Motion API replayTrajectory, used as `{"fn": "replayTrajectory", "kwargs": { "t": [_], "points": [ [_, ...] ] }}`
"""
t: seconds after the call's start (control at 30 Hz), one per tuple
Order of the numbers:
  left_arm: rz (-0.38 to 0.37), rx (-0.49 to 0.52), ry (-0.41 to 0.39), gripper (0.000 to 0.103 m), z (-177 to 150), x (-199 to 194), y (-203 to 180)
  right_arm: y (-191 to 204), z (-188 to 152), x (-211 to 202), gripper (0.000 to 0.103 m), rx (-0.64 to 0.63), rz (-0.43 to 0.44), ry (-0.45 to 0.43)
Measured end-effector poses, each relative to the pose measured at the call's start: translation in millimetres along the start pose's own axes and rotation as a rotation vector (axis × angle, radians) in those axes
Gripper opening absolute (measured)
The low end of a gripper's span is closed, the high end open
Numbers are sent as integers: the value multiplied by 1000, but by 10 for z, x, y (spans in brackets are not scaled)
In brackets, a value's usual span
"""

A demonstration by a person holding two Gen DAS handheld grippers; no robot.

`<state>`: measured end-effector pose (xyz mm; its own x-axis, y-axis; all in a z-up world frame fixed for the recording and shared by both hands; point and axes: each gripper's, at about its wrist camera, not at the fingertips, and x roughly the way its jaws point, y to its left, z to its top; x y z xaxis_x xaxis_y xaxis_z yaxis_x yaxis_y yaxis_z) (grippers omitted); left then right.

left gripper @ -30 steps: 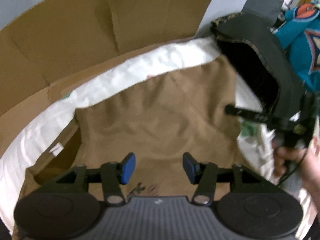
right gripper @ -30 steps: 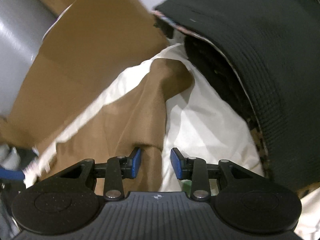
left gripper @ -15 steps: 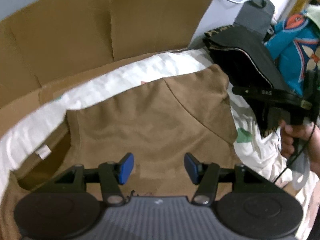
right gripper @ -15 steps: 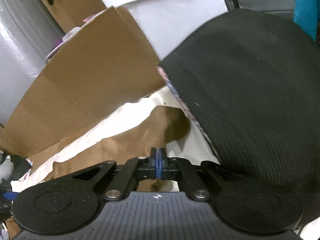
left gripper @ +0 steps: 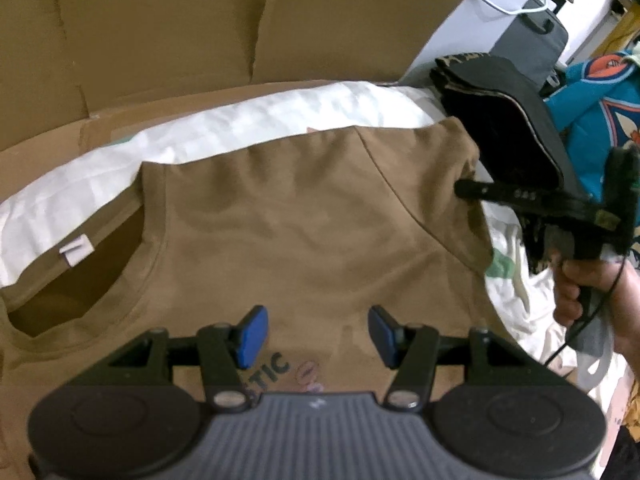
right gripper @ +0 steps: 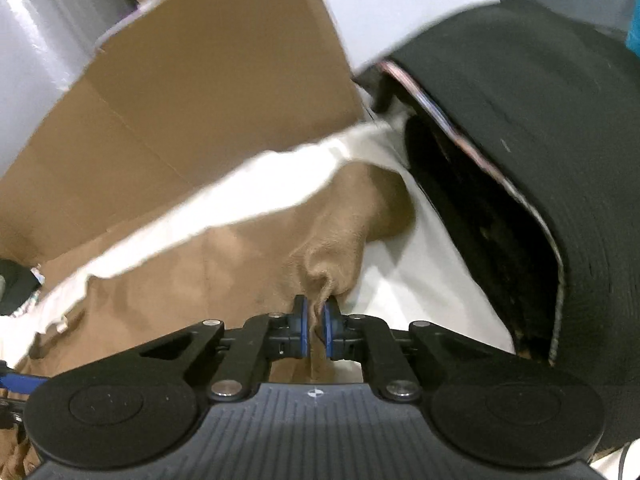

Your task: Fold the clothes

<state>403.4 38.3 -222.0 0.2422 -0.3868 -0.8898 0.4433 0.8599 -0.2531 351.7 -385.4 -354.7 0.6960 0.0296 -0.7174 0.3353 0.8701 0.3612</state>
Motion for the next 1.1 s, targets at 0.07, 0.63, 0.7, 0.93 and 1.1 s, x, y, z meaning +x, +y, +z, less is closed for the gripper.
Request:
{"fn": "replayTrajectory", "kwargs": {
  "t": [0.07,0.63,0.7,0.93,1.1],
  "points": [
    [1,-8,0,59,5,10,51,133,49,-48,5,-10,38,-24],
    [16,-87,-8,59,61,47,311,1176,-134,363,8,-238,154,96],
    [15,-93,-8,59,78,66,327,1140,-106,266,8,-228,160,78],
    [0,-94,-15,59,161,159,282,885,-36,-125,29,-174,116,8],
    [0,-80,-15,59,204,232,176,633,-127,-174,40,-123,77,37]
  ]
}}
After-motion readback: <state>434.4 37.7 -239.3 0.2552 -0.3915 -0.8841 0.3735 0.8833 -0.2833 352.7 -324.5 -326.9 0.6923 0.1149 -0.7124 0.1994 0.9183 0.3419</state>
